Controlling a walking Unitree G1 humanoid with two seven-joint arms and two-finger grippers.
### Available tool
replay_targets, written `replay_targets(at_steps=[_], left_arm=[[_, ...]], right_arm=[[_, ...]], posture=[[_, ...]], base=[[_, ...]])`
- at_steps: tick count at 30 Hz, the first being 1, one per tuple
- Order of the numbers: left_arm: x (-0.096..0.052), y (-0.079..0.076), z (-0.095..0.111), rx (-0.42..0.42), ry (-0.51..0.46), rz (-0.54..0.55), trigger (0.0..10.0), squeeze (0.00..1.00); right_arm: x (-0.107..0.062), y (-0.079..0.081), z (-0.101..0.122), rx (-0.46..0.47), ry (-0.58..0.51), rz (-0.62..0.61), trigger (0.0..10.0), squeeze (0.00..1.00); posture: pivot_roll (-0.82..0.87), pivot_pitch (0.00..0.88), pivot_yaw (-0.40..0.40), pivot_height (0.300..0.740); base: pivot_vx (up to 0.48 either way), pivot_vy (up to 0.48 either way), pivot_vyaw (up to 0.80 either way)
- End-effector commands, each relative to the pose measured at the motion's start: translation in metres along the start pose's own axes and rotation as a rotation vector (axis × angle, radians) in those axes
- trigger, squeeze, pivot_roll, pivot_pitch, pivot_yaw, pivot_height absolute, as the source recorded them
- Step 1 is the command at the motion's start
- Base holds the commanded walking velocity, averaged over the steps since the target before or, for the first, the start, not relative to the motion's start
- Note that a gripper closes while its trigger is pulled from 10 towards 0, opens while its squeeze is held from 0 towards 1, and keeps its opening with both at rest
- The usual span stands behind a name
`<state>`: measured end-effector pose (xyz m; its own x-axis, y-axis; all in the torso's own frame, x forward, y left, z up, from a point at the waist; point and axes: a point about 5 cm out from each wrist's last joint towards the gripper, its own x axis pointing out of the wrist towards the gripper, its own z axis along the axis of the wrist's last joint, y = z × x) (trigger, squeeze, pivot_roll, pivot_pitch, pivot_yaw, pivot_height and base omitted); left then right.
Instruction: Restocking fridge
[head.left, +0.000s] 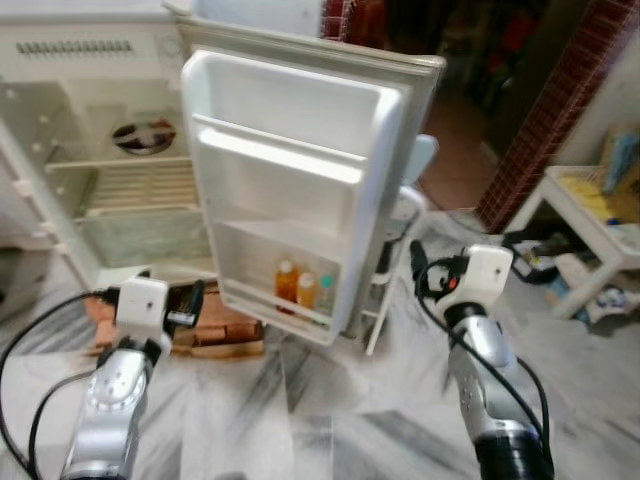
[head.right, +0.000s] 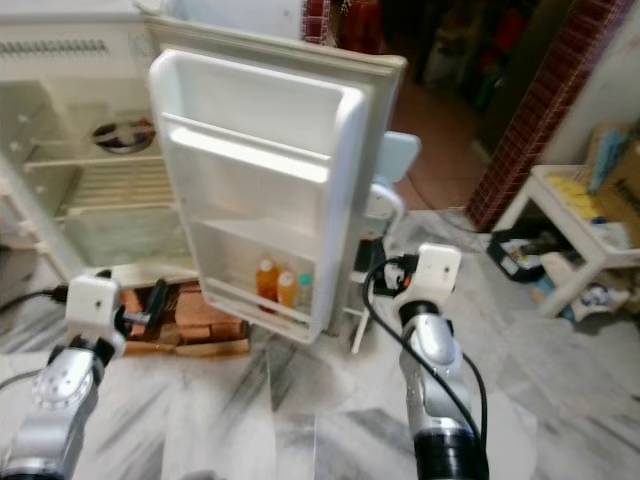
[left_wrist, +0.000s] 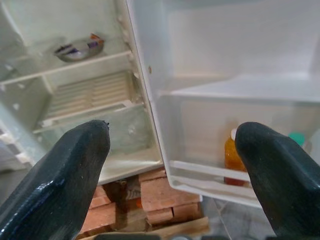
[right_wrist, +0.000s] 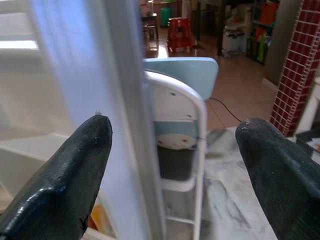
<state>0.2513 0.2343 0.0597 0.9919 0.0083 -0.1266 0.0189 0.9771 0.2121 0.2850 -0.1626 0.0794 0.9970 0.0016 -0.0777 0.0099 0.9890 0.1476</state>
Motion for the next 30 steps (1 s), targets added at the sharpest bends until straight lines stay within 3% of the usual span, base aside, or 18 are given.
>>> replay_targets(at_steps=[1, 10, 11, 13, 30], left_arm=[[0.003, -0.006, 0.001, -0.007, 0.005, -0.012, 10.0, 0.00], [0.007, -0.009, 0.001, -0.008, -0.001, -0.011, 10.0, 0.00], [0.007, -0.009, 0.003, -0.021, -0.014, -0.017, 10.0, 0.00], [0.007, -0.009, 0.004, -0.025, -0.019, -0.023, 10.0, 0.00], [0.007, -0.015, 0.003, -0.008, -0.022, -0.043, 10.0, 0.00]], right_arm=[[-0.002, -0.009, 0.004, -0.010, -0.013, -0.024, 10.0, 0.00], [-0.002, -0.003, 0.006, 0.017, -0.014, 0.029, 10.0, 0.00], [-0.002, -0.001, 0.013, -0.038, -0.052, 0.062, 10.0, 0.00], [-0.002, 0.000, 0.016, -0.055, -0.067, 0.071, 10.0, 0.00], [0.001, -0.006, 0.019, -0.030, -0.068, 0.015, 10.0, 0.00]], posture=[[0.02, 0.000, 0.002, 0.740], [0.01, 0.000, 0.000, 0.740], [0.01, 0.000, -0.001, 0.740], [0.01, 0.000, -0.002, 0.740], [0.01, 0.000, -0.001, 0.740]], base=[[0.000, 0.000, 0.00], [0.000, 0.000, 0.00], [0.334, 0.000, 0.66], [0.407, 0.000, 0.66], [0.471, 0.000, 0.10]])
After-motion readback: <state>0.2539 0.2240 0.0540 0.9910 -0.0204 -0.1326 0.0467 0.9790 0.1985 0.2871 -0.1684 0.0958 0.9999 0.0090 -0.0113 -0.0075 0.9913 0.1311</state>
